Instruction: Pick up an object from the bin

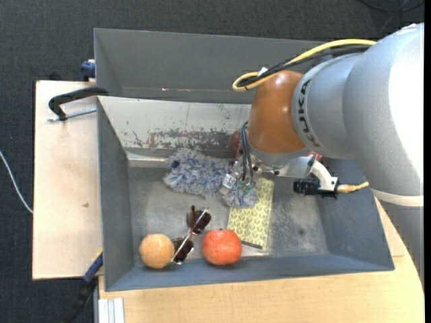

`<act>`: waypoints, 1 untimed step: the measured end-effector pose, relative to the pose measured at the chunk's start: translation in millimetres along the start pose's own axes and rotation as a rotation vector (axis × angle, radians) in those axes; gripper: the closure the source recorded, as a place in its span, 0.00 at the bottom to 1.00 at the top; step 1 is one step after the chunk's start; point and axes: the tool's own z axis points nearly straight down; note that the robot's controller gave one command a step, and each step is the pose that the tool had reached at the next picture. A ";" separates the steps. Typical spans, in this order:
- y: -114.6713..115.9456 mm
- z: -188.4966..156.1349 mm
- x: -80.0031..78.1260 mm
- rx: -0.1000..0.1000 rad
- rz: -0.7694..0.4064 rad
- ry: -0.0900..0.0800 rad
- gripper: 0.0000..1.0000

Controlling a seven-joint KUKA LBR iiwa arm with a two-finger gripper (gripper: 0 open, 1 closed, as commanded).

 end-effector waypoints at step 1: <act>-0.5 -2.8 1.0 0.003 0.000 0.003 1.00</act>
Offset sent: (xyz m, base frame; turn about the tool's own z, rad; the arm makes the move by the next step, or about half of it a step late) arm -0.0001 -0.0003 0.0731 0.0000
